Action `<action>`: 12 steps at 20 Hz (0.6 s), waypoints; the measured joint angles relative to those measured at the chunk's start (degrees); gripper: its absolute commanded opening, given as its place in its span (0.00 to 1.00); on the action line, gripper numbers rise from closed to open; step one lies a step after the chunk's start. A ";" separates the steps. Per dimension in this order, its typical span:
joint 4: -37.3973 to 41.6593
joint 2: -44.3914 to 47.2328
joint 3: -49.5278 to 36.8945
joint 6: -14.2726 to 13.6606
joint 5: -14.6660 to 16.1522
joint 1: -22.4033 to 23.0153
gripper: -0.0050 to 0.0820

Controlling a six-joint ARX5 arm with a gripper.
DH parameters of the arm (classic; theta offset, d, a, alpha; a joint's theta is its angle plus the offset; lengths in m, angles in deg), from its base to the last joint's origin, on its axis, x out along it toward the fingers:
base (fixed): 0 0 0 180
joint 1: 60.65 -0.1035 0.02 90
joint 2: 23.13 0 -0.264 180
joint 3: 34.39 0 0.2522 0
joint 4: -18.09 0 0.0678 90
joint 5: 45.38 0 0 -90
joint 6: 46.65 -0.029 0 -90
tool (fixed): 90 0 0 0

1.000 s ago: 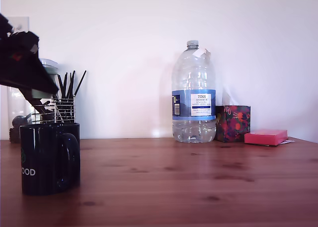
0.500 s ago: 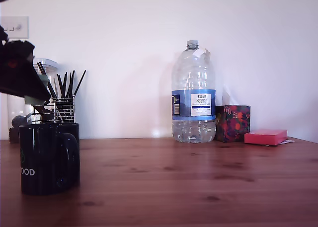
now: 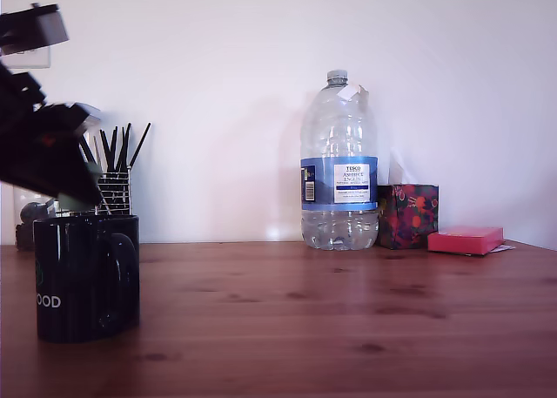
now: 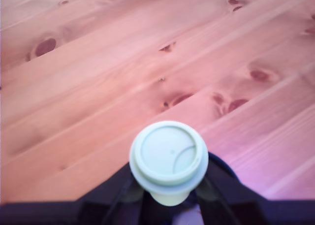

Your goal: Pick up the coffee capsules from the table one by one and drop them inside the nearest coffee cup

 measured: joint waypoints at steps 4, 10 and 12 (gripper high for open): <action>-10.23 5.44 5.60 1.11 3.06 -0.66 0.31; -16.15 8.11 9.22 1.31 3.43 -0.70 0.31; -16.31 8.11 9.22 1.31 3.43 -0.70 0.31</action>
